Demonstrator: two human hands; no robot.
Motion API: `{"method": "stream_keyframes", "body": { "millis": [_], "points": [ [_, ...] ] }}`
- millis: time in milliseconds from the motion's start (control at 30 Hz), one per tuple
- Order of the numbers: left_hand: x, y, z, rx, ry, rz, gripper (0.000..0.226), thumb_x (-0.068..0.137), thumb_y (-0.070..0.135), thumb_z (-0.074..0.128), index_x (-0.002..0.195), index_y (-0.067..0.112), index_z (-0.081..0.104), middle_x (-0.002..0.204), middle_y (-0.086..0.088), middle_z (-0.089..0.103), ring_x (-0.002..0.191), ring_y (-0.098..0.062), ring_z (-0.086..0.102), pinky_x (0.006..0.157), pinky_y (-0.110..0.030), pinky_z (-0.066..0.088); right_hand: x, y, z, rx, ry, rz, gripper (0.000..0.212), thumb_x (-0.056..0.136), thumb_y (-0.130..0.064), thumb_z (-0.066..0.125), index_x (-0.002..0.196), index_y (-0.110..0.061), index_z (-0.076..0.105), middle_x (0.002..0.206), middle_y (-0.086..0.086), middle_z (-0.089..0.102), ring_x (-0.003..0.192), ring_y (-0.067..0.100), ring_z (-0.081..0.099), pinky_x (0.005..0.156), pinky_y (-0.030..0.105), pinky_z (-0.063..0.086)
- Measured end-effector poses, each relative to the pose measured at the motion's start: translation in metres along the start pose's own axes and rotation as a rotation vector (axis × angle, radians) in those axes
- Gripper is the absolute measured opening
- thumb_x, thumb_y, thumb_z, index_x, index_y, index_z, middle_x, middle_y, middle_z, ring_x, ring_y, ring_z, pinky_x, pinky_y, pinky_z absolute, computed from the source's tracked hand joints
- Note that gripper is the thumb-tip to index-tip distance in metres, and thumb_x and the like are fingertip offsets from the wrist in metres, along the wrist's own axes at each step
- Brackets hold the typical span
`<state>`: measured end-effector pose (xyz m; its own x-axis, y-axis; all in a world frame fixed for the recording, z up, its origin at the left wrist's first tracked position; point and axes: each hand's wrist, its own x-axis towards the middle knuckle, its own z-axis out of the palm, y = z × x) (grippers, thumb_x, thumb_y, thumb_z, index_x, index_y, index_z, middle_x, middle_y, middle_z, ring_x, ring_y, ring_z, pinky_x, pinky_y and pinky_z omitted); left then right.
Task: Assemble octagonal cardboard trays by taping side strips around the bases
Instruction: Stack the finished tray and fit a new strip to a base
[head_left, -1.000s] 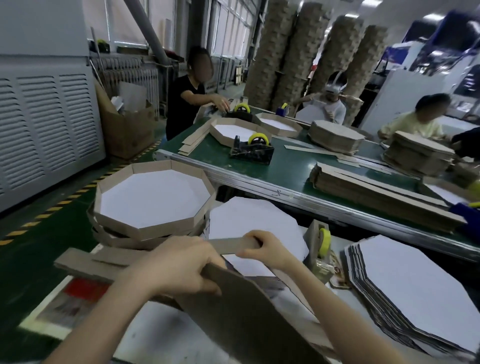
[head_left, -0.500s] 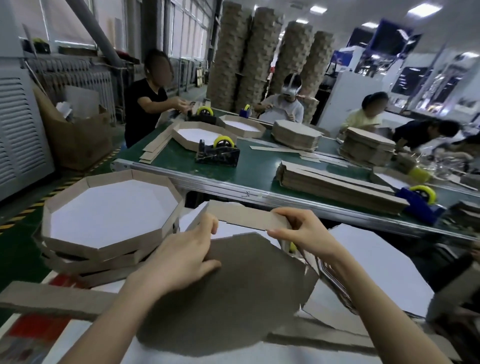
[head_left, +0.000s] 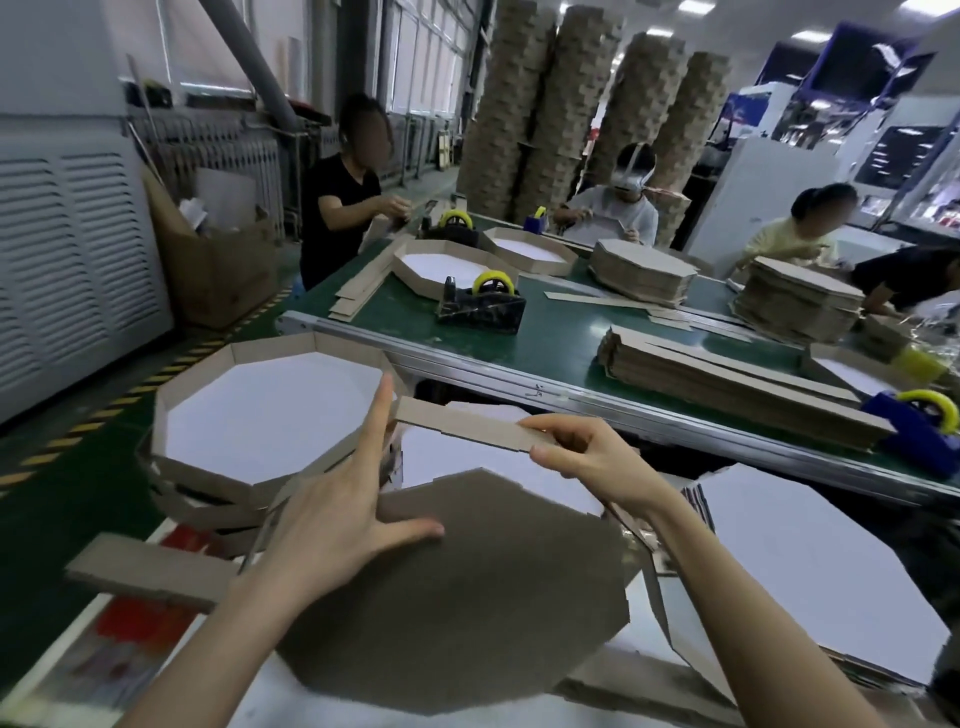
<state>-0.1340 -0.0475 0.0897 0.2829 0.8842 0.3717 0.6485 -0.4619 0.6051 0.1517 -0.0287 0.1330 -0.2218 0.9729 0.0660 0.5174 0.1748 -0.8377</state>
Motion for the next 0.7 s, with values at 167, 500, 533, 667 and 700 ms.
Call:
{"method": "stream_keyframes", "body": {
  "millis": [167,500,533,667,700],
  "points": [
    [-0.001,-0.009,-0.001,-0.068,-0.081,-0.061,0.132,0.040,0.090,0.055,0.139,0.058,-0.026,0.106,-0.001,0.069,0.090,-0.024,0.066,0.056,-0.022,0.045,0.000,0.007,-0.013,-0.073,-0.054,0.016,0.031,0.082,-0.036,0.077,0.112,-0.033,0.068,0.077,-0.023,0.063,0.068,-0.004,0.051,0.065,0.009,0.038],
    [0.012,-0.006,-0.001,0.050,-0.142,-0.006,0.120,0.039,0.099,0.045,0.135,0.066,-0.017,0.062,0.015,0.048,0.057,-0.003,0.051,0.047,-0.017,0.036,-0.047,0.042,-0.061,-0.245,-0.263,0.297,0.050,0.072,-0.055,0.072,0.116,-0.034,0.061,0.089,-0.025,0.063,0.083,-0.007,0.059,0.073,0.011,0.044],
    [0.013,-0.002,0.001,0.066,-0.155,0.002,0.119,0.038,0.100,0.043,0.135,0.066,-0.019,0.063,0.013,0.049,0.058,-0.004,0.052,0.047,-0.018,0.037,-0.050,0.045,-0.061,-0.275,-0.270,0.322,0.054,0.071,-0.062,0.070,0.115,-0.033,0.061,0.093,-0.023,0.062,0.089,-0.004,0.059,0.076,0.013,0.044],
    [0.021,0.016,0.016,0.119,-0.201,0.040,0.125,0.038,0.101,0.039,0.138,0.058,-0.024,0.080,0.020,0.050,0.075,-0.009,0.060,0.059,-0.027,0.050,-0.039,0.031,-0.052,-0.298,-0.090,0.265,0.037,0.088,-0.052,0.063,0.120,-0.035,0.060,0.120,-0.014,0.063,0.109,-0.001,0.060,0.099,0.026,0.049],
    [0.023,0.021,0.020,0.143,-0.205,0.056,0.126,0.041,0.099,0.043,0.139,0.055,-0.024,0.079,0.020,0.048,0.076,-0.010,0.060,0.059,-0.028,0.048,-0.031,0.020,-0.047,-0.299,0.012,0.209,0.034,0.091,-0.047,0.060,0.122,-0.032,0.062,0.118,-0.015,0.065,0.107,-0.004,0.060,0.102,0.029,0.049]
  ]
}}
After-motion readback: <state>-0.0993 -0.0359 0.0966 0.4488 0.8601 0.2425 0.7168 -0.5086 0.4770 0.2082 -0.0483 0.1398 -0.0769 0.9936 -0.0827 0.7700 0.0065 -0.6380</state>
